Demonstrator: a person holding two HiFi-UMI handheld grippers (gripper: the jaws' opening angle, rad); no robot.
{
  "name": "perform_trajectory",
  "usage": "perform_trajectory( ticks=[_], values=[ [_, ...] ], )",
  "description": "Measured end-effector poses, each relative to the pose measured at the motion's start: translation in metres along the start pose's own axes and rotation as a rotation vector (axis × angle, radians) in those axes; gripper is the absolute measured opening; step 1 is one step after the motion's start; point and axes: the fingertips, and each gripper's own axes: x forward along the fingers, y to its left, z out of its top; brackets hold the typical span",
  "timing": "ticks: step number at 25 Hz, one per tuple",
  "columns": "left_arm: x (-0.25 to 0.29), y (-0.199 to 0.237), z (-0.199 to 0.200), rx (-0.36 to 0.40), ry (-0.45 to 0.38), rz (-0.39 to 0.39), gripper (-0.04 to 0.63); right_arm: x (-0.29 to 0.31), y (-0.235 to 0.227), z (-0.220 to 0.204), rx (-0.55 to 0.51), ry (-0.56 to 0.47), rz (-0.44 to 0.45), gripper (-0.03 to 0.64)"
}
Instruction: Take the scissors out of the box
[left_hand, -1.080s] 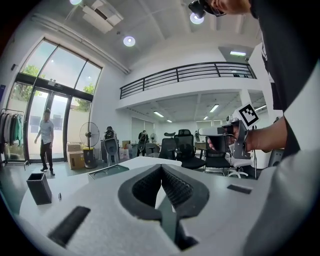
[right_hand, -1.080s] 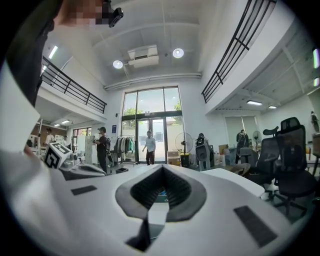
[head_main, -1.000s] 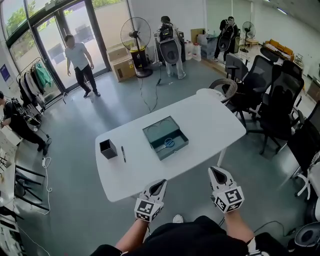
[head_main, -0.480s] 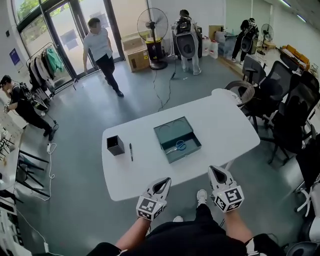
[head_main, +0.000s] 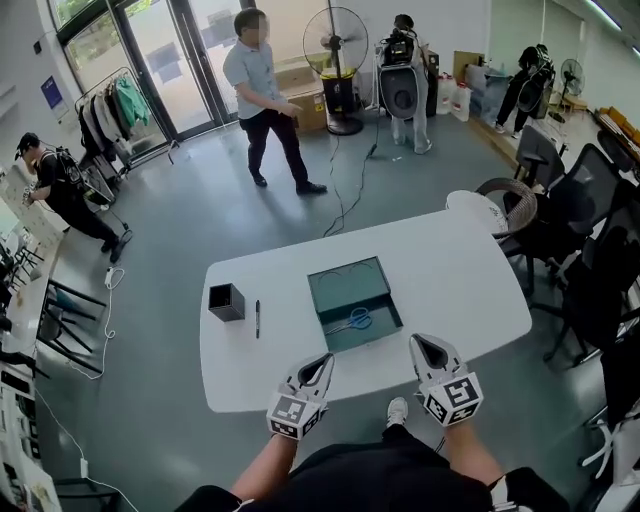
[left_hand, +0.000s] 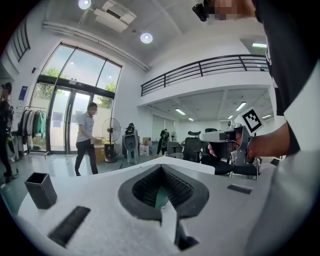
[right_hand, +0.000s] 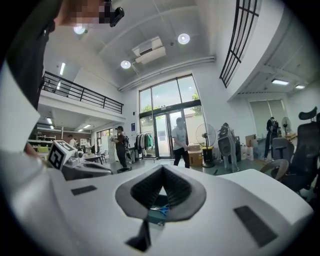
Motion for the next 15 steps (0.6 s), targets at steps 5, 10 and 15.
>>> perform_trajectory(
  ticks=[5,10,15],
  values=[
    [0.045,0.006,0.005,-0.025,0.017,0.075,0.012,0.026,-0.040,-0.005,-0.015,0.054,0.107,0.005],
    [0.078,0.003,0.010,-0.037,0.010,0.144,0.012,0.047,-0.068,-0.013,-0.010,0.087,0.196,0.005],
    [0.098,0.003,0.007,-0.054,0.025,0.210,0.012,0.065,-0.086,-0.017,-0.041,0.097,0.280,0.005]
  ],
)
